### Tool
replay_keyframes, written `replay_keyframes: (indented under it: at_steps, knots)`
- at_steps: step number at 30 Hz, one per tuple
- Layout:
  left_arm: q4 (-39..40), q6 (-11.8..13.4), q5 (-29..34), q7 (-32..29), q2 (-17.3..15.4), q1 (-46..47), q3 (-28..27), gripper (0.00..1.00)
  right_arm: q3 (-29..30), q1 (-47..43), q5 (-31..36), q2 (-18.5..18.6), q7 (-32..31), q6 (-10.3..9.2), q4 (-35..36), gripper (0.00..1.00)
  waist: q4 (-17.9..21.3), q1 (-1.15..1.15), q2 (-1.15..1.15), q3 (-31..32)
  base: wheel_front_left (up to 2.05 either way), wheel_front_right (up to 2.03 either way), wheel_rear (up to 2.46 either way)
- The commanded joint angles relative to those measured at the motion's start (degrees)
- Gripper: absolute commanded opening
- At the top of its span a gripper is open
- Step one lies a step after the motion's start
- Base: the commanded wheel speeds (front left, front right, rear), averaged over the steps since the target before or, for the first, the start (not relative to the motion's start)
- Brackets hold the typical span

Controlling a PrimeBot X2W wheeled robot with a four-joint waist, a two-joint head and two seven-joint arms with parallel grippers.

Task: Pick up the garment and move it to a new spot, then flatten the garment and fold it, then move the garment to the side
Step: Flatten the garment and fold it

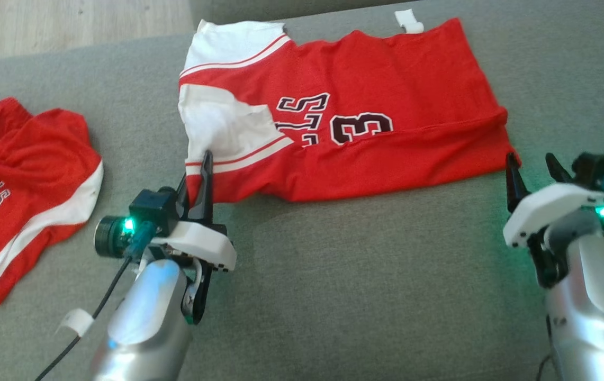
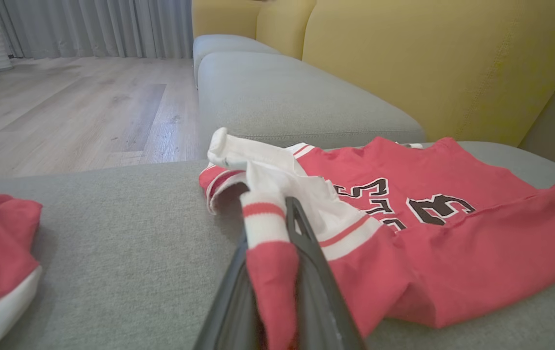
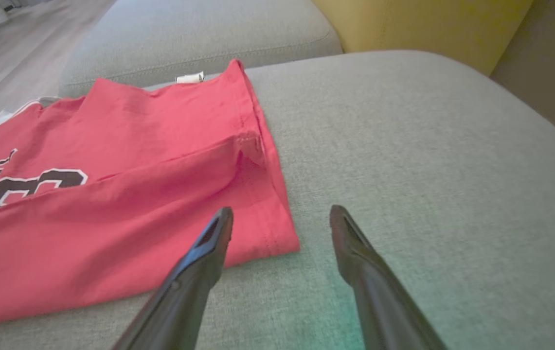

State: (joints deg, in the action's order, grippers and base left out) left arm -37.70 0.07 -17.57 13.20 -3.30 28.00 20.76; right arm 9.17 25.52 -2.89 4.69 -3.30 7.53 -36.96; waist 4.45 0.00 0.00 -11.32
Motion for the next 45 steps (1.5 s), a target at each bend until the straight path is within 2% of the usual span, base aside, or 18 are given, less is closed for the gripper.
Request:
replay_keyframes:
  at_steps: [1, 8, 11, 12, 13, 21, 29, 33, 38, 45]
  knots:
    - [2.66, 0.53, 0.53, 0.62, -1.19, 1.96, -1.03, 0.0, -0.22, 3.67, 1.16, -0.59, -0.85, -0.04, 0.09, 1.0, -0.66, 0.0, 0.0, -0.75, 0.0, 0.0, 0.0]
    - [5.4, 0.7, 1.03, 0.31, -1.2, 2.28, 0.3, 0.0, 5.56, 9.78, 7.68, -0.95, -5.11, -0.04, -8.34, 1.0, -2.44, 0.0, 0.0, -2.83, 0.0, 0.0, 0.0]
    - [5.92, 0.68, 0.99, 0.18, -1.17, 2.27, 0.73, 0.0, 6.96, 11.6, 8.44, -1.19, -6.42, -0.04, -11.84, 1.0, -3.01, 0.0, 0.0, -3.15, 0.0, 0.0, 0.0]
    - [5.96, 0.71, 0.97, 0.11, -1.22, 2.27, 0.8, 0.0, 7.08, 12.07, 8.81, -1.24, -6.88, -0.04, -12.93, 0.8, -3.14, 0.0, 0.0, -3.17, 0.0, 0.0, 0.0]
    - [5.94, 0.78, 0.99, 0.01, -1.32, 2.28, 0.87, 0.0, 6.78, 12.46, 9.57, -1.25, -6.97, -0.04, -13.77, 0.02, -3.22, 0.0, 0.0, -3.14, 0.0, 0.0, 0.0]
    - [5.17, 1.26, 0.56, -0.44, -2.16, 1.61, 0.83, 0.0, 5.4, 14.57, 10.81, 0.32, -4.7, -0.04, -17.25, 0.0, -2.4, 0.0, 0.0, -1.54, 0.0, 0.0, 0.0]
    - [3.89, 1.52, -0.8, -1.43, -3.82, -1.42, 0.36, 0.0, -0.4, 13.43, 6.48, 3.96, -3.09, -0.04, -18.81, 0.0, -0.08, 0.0, 0.0, 3.33, 0.0, 0.0, 0.0]
    - [3.44, 1.58, -1.84, -3.03, -4.47, -4.19, 0.25, 0.0, -3.41, 10.85, 3.21, 5.5, -4.98, -0.04, -18.46, 0.0, 0.74, 0.0, 0.0, 6.22, 0.0, 0.0, 0.0]
    - [4.44, 0.42, -3.42, -6.92, -5.53, -8.82, 0.94, 0.0, -7.31, 6.51, -2.12, 6.56, -9.13, -0.04, -16.07, 0.0, 1.46, 0.0, 0.0, 9.5, 0.0, 0.0, 0.0]
    - [10.7, 0.01, -4.87, -11.87, -6.83, -15.16, 2.21, 0.0, -10.57, -2.35, -9.64, 9.11, -14.91, -0.04, -7.36, 0.0, 1.54, 0.0, 0.0, 11.9, 0.0, 0.0, 0.0]
